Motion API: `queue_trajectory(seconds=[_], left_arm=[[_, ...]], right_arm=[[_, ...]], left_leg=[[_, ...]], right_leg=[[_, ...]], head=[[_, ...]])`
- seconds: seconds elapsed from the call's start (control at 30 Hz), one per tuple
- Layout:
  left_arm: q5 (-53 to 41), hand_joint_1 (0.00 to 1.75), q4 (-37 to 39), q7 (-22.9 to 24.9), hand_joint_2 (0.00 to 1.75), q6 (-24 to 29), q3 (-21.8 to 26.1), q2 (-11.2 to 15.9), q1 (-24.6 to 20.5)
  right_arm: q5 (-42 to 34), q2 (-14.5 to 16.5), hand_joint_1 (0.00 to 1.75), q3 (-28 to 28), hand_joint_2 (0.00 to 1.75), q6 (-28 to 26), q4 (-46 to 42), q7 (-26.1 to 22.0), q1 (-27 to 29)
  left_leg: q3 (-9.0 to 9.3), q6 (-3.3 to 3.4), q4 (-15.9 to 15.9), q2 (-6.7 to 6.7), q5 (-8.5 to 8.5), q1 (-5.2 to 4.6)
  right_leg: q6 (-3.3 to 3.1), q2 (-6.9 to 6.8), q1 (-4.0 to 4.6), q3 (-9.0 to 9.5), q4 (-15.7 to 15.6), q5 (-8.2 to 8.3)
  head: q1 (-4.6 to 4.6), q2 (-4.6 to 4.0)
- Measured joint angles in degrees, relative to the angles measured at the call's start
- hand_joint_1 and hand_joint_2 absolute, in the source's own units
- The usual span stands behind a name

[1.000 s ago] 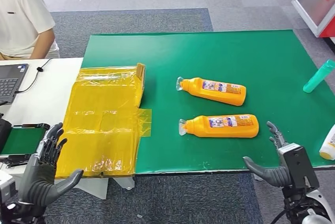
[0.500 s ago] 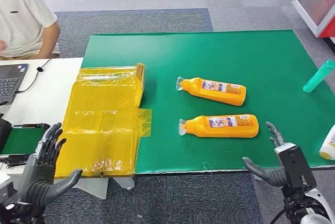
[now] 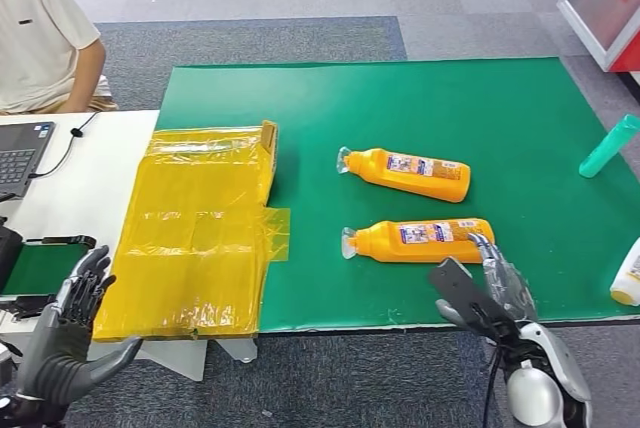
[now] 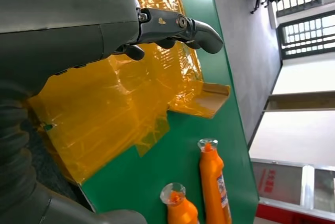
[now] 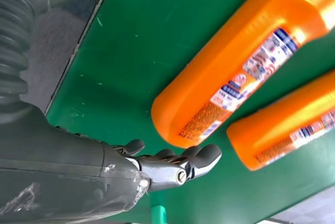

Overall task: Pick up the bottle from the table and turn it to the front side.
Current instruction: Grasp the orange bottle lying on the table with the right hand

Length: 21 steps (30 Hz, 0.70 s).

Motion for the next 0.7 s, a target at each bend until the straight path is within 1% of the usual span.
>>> queue_trajectory(seconds=[0.13, 0.27, 0.33, 0.47, 0.6, 0.7], left_arm=[[-0.5, 0.00, 0.5, 0.1, 1.75, 0.7, 0.0, 0.0, -0.3], [-3.1, 0.00, 0.8, 0.2, 1.75, 1.4, -0.2, 0.0, -0.7], [-3.7, 0.00, 0.8, 0.2, 1.75, 1.7, -0.4, 0.0, -0.8], [-3.7, 0.00, 0.9, 0.2, 1.75, 1.8, -0.5, -0.1, -0.9], [-4.7, 0.00, 1.0, 0.2, 1.75, 1.8, -0.5, -0.5, -0.8], [-5.3, 0.00, 1.0, 0.2, 1.75, 1.8, -0.4, -0.8, -0.8]], right_arm=[[6.1, -0.6, 0.00, 2.3, 1.75, 0.2, 2.4, 0.6, -1.9], [20.0, -1.5, 0.00, 5.0, 1.75, 2.1, 4.5, 1.9, -4.4], [24.7, -1.9, 0.00, 6.3, 1.75, 2.9, 5.7, 2.0, -5.8], [29.1, -2.1, 0.00, 7.9, 1.75, 3.4, 7.6, 1.5, -7.8], [35.5, -2.2, 0.00, 9.1, 1.75, 3.6, 9.0, 1.3, -9.7], [37.3, -2.4, 0.00, 10.0, 1.75, 4.1, 10.0, 1.3, -10.8]], left_leg=[[0.00, -0.01, 0.0, 0.00, 0.00, 0.00], [0.00, -0.03, 0.0, 0.00, 0.02, 0.01], [0.00, -0.03, 0.0, 0.00, 0.02, 0.01], [0.00, -0.02, 0.0, 0.00, 0.03, 0.00], [-0.01, -0.02, 0.0, 0.00, 0.02, 0.00], [-0.01, -0.02, 0.0, 0.00, 0.02, 0.00]], right_leg=[[0.00, 0.00, 0.00, -0.02, 0.0, 0.00], [-0.01, 0.01, 0.01, -0.03, 0.0, 0.00], [-0.01, 0.00, 0.01, -0.03, 0.0, 0.00], [-0.01, 0.00, 0.01, -0.02, 0.0, 0.00], [0.00, 0.00, 0.00, -0.02, 0.0, 0.00], [0.00, 0.00, 0.01, -0.03, 0.0, 0.00]], head=[[-0.01, 0.00], [-0.01, 0.00], [-0.01, 0.00], [-0.01, 0.00], [-0.01, -0.01], [-0.01, -0.01]])
